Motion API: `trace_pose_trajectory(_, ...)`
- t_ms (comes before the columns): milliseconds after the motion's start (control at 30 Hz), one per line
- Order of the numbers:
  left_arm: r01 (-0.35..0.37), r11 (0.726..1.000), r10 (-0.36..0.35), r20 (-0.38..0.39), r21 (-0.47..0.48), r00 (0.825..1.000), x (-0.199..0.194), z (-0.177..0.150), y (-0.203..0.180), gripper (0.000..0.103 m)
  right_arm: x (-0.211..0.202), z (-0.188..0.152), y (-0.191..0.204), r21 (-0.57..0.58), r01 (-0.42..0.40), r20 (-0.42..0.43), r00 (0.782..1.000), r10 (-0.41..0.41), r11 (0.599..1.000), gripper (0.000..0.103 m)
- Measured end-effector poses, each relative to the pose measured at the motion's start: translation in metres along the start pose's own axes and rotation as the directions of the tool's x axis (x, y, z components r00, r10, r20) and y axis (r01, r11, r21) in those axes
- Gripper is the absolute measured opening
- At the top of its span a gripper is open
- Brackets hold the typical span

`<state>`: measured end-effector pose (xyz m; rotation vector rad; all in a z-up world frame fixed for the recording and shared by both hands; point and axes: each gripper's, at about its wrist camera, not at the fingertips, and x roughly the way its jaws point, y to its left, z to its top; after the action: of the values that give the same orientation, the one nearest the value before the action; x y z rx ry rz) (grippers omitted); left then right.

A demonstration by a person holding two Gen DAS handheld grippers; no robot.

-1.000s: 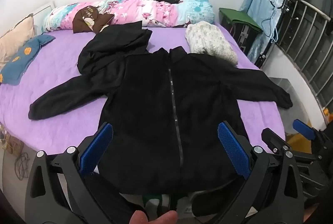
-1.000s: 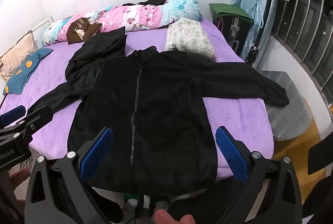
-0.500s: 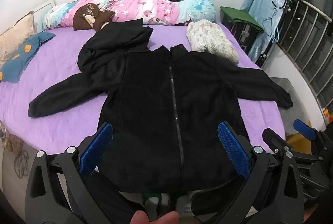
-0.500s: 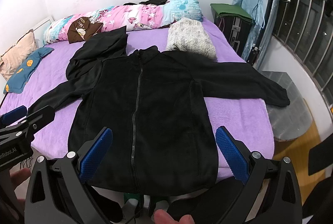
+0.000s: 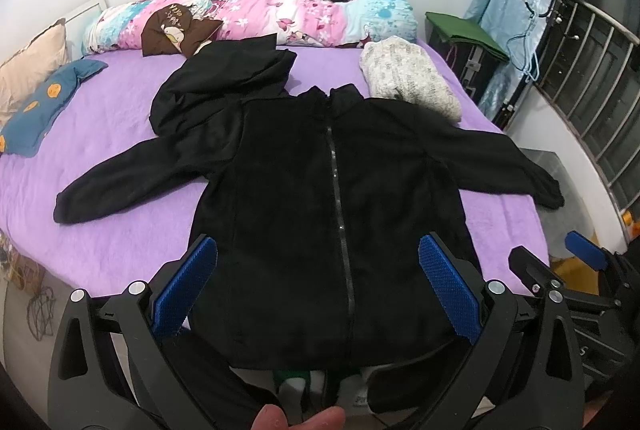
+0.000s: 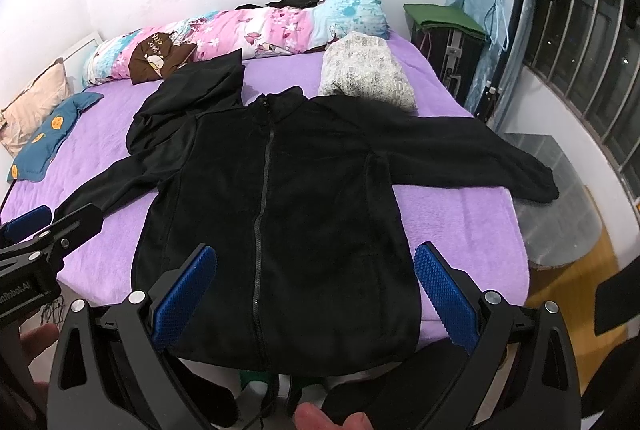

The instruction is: Fold large clothes

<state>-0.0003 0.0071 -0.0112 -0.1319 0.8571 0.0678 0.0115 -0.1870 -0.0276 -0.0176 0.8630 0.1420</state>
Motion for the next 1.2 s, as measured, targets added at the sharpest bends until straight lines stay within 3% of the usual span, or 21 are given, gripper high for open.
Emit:
trace_pose_trajectory(100,0.020,0.999,-0.020,-0.011,-0.038,1.000,0.003,0.001,0.009,0.097,0.003,0.003,-0.001,-0.003,-0.005,-0.005,1.000,0.005,1.000,0.097)
trace_pose_trajectory(167,0.102,0.987,-0.104,-0.015,-0.123,0.994,0.006,0.001,0.027,0.097,0.010,0.000,-0.003,-0.009,-0.008,-0.009,1.000,0.008,1.000,0.097)
trace_pose_trajectory(267,0.169,0.965,-0.169,0.016,-0.202,0.985,0.007,0.002,0.049,0.097,0.013,-0.001,0.006,-0.031,-0.016,-0.012,1.000,0.016,0.999,0.097)
trace_pose_trajectory(400,0.144,0.938,-0.143,0.026,-0.314,0.989,0.012,0.001,0.089,0.097,0.020,-0.001,0.018,-0.058,-0.038,-0.027,0.999,0.037,0.998,0.097)
trace_pose_trajectory(567,0.082,0.929,-0.084,0.008,-0.362,0.996,0.021,0.000,0.130,0.097,0.028,0.006,0.009,-0.042,-0.022,-0.001,1.000,0.022,0.999,0.097)
trace_pose_trajectory(767,0.005,0.908,-0.016,-0.022,-0.420,1.000,0.034,-0.014,0.175,0.097,0.043,0.017,-0.068,0.116,0.078,0.010,0.997,-0.079,0.990,0.097)
trace_pose_trajectory(900,0.000,0.891,-0.027,-0.052,-0.453,0.998,0.045,-0.023,0.186,0.097,0.053,0.021,-0.124,0.196,0.137,0.008,0.990,-0.141,0.971,0.097)
trace_pose_trajectory(1067,-0.014,0.904,-0.023,-0.080,-0.427,0.997,0.056,-0.024,0.173,0.097,0.058,0.023,-0.194,0.300,0.221,0.001,0.973,-0.232,0.928,0.097)
trace_pose_trajectory(1200,0.002,0.926,-0.047,-0.109,-0.377,0.993,0.071,-0.021,0.144,0.097,0.065,0.023,-0.250,0.399,0.234,0.000,0.967,-0.255,0.887,0.097)
